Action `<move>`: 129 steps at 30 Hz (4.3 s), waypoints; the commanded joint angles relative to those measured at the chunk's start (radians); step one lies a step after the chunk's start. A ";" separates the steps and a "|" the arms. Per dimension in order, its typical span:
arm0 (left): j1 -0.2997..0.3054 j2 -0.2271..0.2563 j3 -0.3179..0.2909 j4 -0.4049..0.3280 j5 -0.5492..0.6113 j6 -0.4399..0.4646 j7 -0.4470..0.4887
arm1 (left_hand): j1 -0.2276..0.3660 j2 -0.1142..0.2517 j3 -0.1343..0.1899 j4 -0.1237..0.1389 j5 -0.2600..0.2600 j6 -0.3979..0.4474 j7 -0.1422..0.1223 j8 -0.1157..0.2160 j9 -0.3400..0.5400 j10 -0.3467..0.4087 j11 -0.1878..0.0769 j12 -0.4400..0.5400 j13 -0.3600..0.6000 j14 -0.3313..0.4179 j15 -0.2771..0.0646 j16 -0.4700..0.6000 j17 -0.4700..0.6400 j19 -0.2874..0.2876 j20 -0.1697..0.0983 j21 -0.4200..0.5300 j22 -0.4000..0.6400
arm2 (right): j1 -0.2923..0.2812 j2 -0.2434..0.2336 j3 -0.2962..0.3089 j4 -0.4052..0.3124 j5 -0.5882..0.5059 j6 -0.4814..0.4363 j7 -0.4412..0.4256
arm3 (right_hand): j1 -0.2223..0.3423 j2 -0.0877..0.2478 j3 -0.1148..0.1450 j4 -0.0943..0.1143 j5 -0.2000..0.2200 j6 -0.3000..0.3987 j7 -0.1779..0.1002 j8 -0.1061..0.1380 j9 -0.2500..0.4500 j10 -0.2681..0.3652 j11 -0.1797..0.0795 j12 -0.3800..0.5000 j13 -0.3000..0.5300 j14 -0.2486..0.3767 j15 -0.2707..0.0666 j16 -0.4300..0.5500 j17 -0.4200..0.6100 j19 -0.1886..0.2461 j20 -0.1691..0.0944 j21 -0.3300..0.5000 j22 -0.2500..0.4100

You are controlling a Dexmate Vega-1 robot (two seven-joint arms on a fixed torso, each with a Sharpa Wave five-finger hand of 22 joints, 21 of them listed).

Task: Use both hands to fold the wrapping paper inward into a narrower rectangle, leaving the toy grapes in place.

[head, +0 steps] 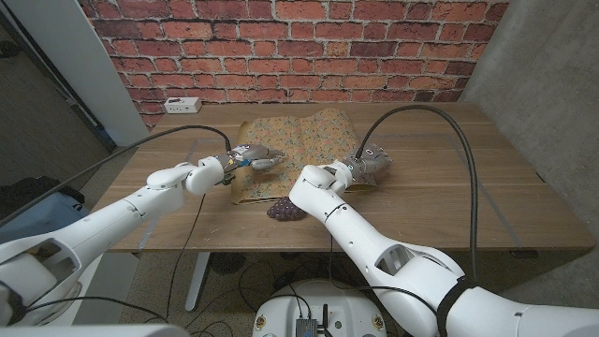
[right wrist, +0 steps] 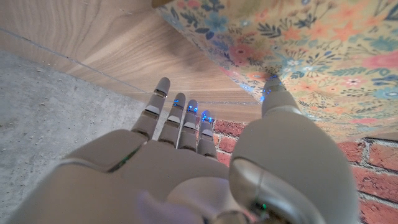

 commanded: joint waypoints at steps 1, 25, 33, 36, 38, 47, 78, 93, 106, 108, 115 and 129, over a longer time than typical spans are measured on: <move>-0.015 -0.009 0.009 0.020 0.001 -0.008 0.001 | -0.011 0.052 -0.005 -0.003 0.003 -0.010 -0.004 -0.003 0.000 0.004 -0.004 -0.003 0.003 0.009 -0.031 -0.001 0.001 0.006 0.002 0.002 0.002 | 0.049 0.098 0.114 0.163 -0.319 -0.001 0.330 | -0.016 -0.017 -0.021 0.009 0.010 0.018 0.003 0.005 0.000 0.021 -0.007 0.015 0.005 0.041 -0.016 0.021 0.010 0.002 -0.005 -0.010 0.003; -0.032 -0.019 0.018 0.054 -0.009 -0.025 0.009 | -0.011 0.053 -0.006 -0.004 0.005 -0.025 -0.010 -0.004 0.000 -0.004 -0.006 -0.012 0.003 -0.001 -0.032 -0.006 0.001 0.004 -0.001 0.000 0.002 | 0.109 0.066 0.109 0.180 -0.134 -0.001 0.328 | 0.415 0.049 -0.073 -0.044 0.065 0.277 -0.005 -0.019 0.025 0.450 -0.128 0.382 0.188 0.500 -0.214 0.596 0.495 0.194 -0.100 0.025 0.034; -0.046 -0.026 0.026 0.072 -0.003 -0.035 0.010 | -0.011 0.054 -0.007 -0.004 0.006 -0.030 -0.011 -0.005 0.000 -0.005 -0.008 -0.014 0.003 -0.003 -0.032 -0.006 0.001 0.004 0.000 -0.001 0.002 | 0.043 -0.008 0.079 -0.032 0.200 0.003 0.013 | 0.645 0.091 -0.077 -0.035 0.039 0.524 0.011 0.048 0.063 0.567 -0.178 0.648 0.393 0.607 -0.252 0.883 0.862 0.331 -0.111 0.187 0.061; -0.052 -0.029 0.029 0.080 -0.004 -0.041 0.010 | -0.011 0.055 -0.007 -0.004 0.006 -0.034 -0.012 -0.005 0.000 -0.009 -0.010 -0.017 0.003 -0.006 -0.030 -0.007 0.000 0.003 -0.001 -0.001 0.002 | 0.017 -0.028 0.083 -0.097 0.296 0.024 -0.084 | 0.645 0.092 -0.079 -0.031 0.033 0.577 -0.007 0.068 0.074 0.556 -0.176 0.662 0.409 0.607 -0.250 0.880 0.882 0.331 -0.109 0.203 0.060; -0.055 -0.031 0.031 0.085 -0.006 -0.046 0.009 | -0.011 0.055 -0.007 -0.004 0.006 -0.035 -0.011 -0.005 0.000 -0.013 -0.012 -0.019 0.003 -0.007 -0.030 -0.007 0.000 0.002 -0.002 -0.002 0.002 | -0.011 -0.038 0.094 -0.148 0.353 0.057 -0.152 | 0.665 0.099 -0.069 -0.039 0.030 0.565 -0.013 0.066 0.085 0.509 -0.164 0.658 0.425 0.584 -0.250 0.863 0.881 0.335 -0.107 0.217 0.058; -0.065 -0.036 0.036 0.096 -0.005 -0.051 0.007 | -0.011 0.054 -0.009 -0.004 0.006 -0.038 -0.011 -0.005 0.000 -0.022 -0.008 -0.024 0.004 -0.011 -0.031 -0.008 0.000 0.003 0.001 -0.002 0.002 | -0.097 -0.087 0.074 -0.257 0.503 0.215 -0.459 | 0.742 0.142 -0.025 -0.045 -0.020 0.506 -0.014 0.047 0.121 0.448 -0.154 0.605 0.369 0.576 -0.258 0.778 0.820 0.368 -0.152 0.285 0.049; -0.091 -0.050 0.057 0.100 0.016 -0.038 -0.024 | 0.034 0.000 -0.021 -0.081 -0.004 0.213 0.056 0.042 0.000 -0.053 -0.036 -0.034 0.001 0.010 -0.034 0.002 -0.001 0.021 0.013 -0.007 -0.002 | -0.129 -0.157 -0.117 -0.472 0.226 -0.001 -0.368 | 0.757 0.121 0.012 -0.045 -0.098 0.517 0.001 0.025 0.130 0.494 -0.147 0.600 0.352 0.645 -0.256 0.756 0.876 0.341 -0.150 0.355 0.029; -0.085 -0.048 0.066 0.079 0.025 0.005 -0.044 | 0.027 0.006 -0.021 -0.074 -0.005 0.231 0.077 0.038 0.000 -0.048 -0.037 -0.035 0.000 0.019 -0.039 0.000 -0.001 0.025 0.010 -0.006 -0.001 | -0.147 -0.154 -0.246 -0.494 -0.066 -0.001 -0.056 | 0.740 0.127 0.031 -0.037 -0.113 0.480 0.000 -0.002 0.128 0.477 -0.153 0.588 0.356 0.632 -0.259 0.701 0.847 0.312 -0.146 0.383 0.022; -0.083 -0.042 0.067 0.068 0.030 0.011 -0.048 | 0.020 0.004 -0.026 -0.068 -0.005 0.231 0.083 0.031 0.000 -0.049 -0.038 -0.038 0.000 0.018 -0.040 -0.002 -0.001 0.026 0.010 -0.007 -0.001 | -0.116 -0.285 -0.311 -0.708 0.129 -0.001 0.073 | 0.728 0.127 0.053 -0.039 -0.114 0.463 -0.002 -0.011 0.131 0.469 -0.150 0.561 0.361 0.638 -0.260 0.646 0.811 0.299 -0.147 0.416 0.015; -0.085 -0.042 0.068 0.069 0.032 0.010 -0.047 | 0.019 0.004 -0.026 -0.067 -0.005 0.232 0.083 0.030 -0.001 -0.050 -0.039 -0.038 0.000 0.018 -0.040 -0.003 -0.001 0.026 0.009 -0.007 -0.001 | -0.113 -0.300 -0.302 -0.733 0.198 0.008 0.071 | 0.728 0.126 0.055 -0.041 -0.114 0.462 -0.001 -0.010 0.133 0.472 -0.149 0.557 0.359 0.639 -0.261 0.640 0.803 0.297 -0.148 0.419 0.015; -0.090 -0.043 0.068 0.076 0.035 0.000 -0.041 | 0.016 0.003 -0.028 -0.065 -0.005 0.232 0.083 0.027 -0.001 -0.051 -0.038 -0.040 -0.001 0.018 -0.040 -0.003 -0.001 0.026 0.008 -0.007 -0.001 | -0.130 -0.355 -0.238 -0.839 0.438 0.088 0.070 | 0.728 0.122 0.061 -0.044 -0.113 0.467 0.004 -0.008 0.134 0.475 -0.147 0.543 0.355 0.646 -0.261 0.632 0.796 0.294 -0.144 0.429 0.014; -0.091 -0.043 0.066 0.082 0.033 -0.006 -0.033 | 0.012 0.001 -0.031 -0.061 -0.005 0.228 0.080 0.020 -0.001 -0.056 -0.041 -0.043 -0.001 0.016 -0.040 -0.005 -0.001 0.025 0.009 -0.008 -0.001 | -0.082 -0.481 -0.174 -0.944 0.829 0.135 0.097 | 0.697 0.109 0.046 -0.026 -0.104 0.449 0.015 -0.009 0.139 0.427 -0.110 0.536 0.353 0.645 -0.256 0.569 0.698 0.278 -0.086 0.455 0.024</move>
